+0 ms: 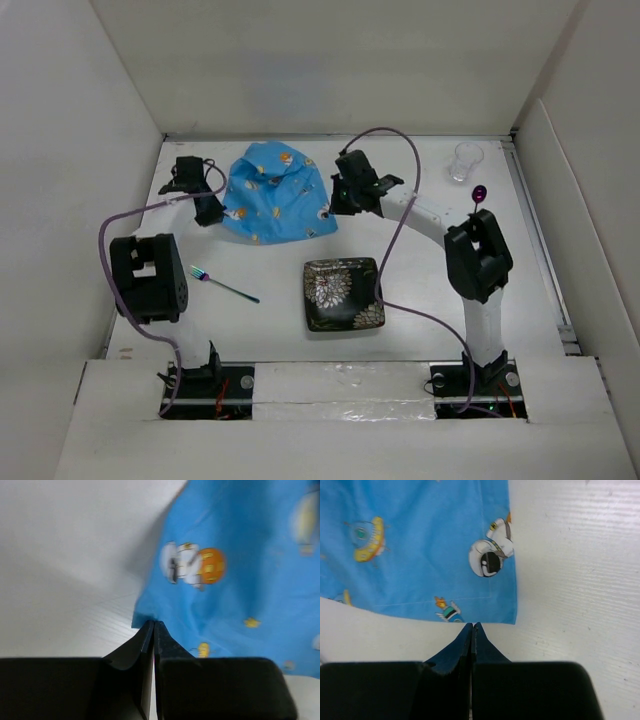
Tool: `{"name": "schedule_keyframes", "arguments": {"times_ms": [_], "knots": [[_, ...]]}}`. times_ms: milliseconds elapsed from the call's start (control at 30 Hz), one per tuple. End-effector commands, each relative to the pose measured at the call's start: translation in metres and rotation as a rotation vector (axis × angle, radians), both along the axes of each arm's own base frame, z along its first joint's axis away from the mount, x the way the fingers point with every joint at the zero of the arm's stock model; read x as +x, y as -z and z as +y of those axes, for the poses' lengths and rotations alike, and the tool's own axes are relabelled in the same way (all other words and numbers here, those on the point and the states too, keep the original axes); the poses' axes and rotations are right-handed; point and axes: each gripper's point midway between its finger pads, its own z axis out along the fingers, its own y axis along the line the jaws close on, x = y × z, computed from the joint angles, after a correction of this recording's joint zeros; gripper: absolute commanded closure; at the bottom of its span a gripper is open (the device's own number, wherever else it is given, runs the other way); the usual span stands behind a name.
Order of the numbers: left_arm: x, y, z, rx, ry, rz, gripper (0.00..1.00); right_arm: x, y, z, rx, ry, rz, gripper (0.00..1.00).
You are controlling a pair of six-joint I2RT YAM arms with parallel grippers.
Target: Set the dinner table for one person
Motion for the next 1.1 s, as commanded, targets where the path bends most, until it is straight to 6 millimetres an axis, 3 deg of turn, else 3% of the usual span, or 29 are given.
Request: {"name": "schedule_keyframes", "arguments": {"times_ms": [0, 33, 67, 100, 133, 200, 300, 333, 367, 400, 433, 467, 500, 567, 600, 667, 700, 800, 933, 967, 1000, 1033, 1067], "knots": [[0.036, -0.141, -0.007, -0.027, 0.022, -0.359, 1.00, 0.023, -0.111, 0.012, 0.124, -0.005, -0.246, 1.00], [0.036, -0.157, -0.011, -0.042, 0.032, -0.392, 1.00, 0.025, -0.139, 0.013, 0.156, -0.005, -0.292, 1.00], [0.036, -0.173, -0.014, -0.062, 0.033, -0.427, 1.00, 0.025, -0.151, 0.013, 0.164, -0.008, -0.313, 1.00], [0.034, -0.201, -0.025, -0.093, 0.064, -0.494, 1.00, 0.025, -0.156, 0.011, 0.159, -0.007, -0.320, 1.00], [0.031, -0.213, -0.033, -0.114, 0.082, -0.522, 1.00, 0.028, -0.165, 0.007, 0.164, 0.005, -0.334, 1.00], [0.023, -0.238, -0.053, -0.151, 0.118, -0.581, 1.00, 0.025, -0.165, 0.004, 0.155, 0.005, -0.321, 1.00], [0.009, -0.243, -0.095, -0.270, 0.195, -0.597, 1.00, 0.017, -0.142, -0.004, 0.125, -0.010, -0.265, 1.00], [0.010, -0.253, -0.104, -0.323, 0.217, -0.640, 1.00, 0.012, -0.135, -0.005, 0.116, -0.014, -0.245, 1.00], [0.006, -0.256, -0.119, -0.377, 0.249, -0.646, 1.00, 0.004, -0.124, -0.011, 0.097, -0.016, -0.219, 0.95], [0.005, -0.264, -0.131, -0.421, 0.280, -0.664, 1.00, -0.002, -0.121, -0.010, 0.093, -0.024, -0.213, 0.82], [0.007, -0.277, -0.141, -0.450, 0.289, -0.693, 1.00, -0.008, -0.120, -0.013, 0.091, -0.027, -0.207, 0.75], [0.003, -0.288, -0.164, -0.469, 0.341, -0.710, 1.00, -0.013, -0.123, -0.015, 0.098, -0.035, -0.207, 0.68], [0.009, -0.308, -0.175, -0.468, 0.358, -0.750, 1.00, -0.026, -0.136, -0.014, 0.131, -0.088, -0.229, 0.51], [0.008, -0.328, -0.203, -0.500, 0.407, -0.780, 1.00, -0.035, -0.151, -0.013, 0.166, -0.129, -0.266, 0.37], [0.007, -0.337, -0.231, -0.532, 0.457, -0.784, 1.00, -0.044, -0.165, -0.017, 0.165, -0.167, -0.297, 0.26], [0.007, -0.354, -0.255, -0.559, 0.483, -0.820, 1.00, -0.048, -0.175, -0.025, 0.146, -0.157, -0.309, 0.18], [0.006, -0.364, -0.277, -0.574, 0.521, -0.836, 1.00, -0.052, -0.177, -0.032, 0.135, -0.156, -0.298, 0.16], [0.016, -0.362, -0.302, -0.586, 0.557, -0.815, 1.00, -0.058, -0.202, -0.043, 0.178, -0.176, -0.387, 0.12], [0.014, -0.334, -0.325, -0.624, 0.575, -0.755, 1.00, -0.050, -0.201, -0.077, 0.119, -0.091, -0.419, 0.06], [0.009, -0.325, -0.333, -0.655, 0.591, -0.735, 1.00, -0.047, -0.202, -0.083, 0.114, -0.067, -0.423, 0.08], [-0.008, -0.262, -0.335, -0.640, 0.552, -0.496, 1.00, -0.046, -0.205, -0.089, 0.129, -0.034, -0.415, 0.13], [-0.009, -0.291, -0.371, -0.729, 0.643, -0.634, 1.00, -0.054, -0.210, -0.103, 0.181, -0.014, -0.417, 0.38], [-0.005, -0.280, -0.374, -0.723, 0.639, -0.614, 1.00, -0.052, -0.214, -0.101, 0.200, -0.005, -0.429, 0.38]]}}
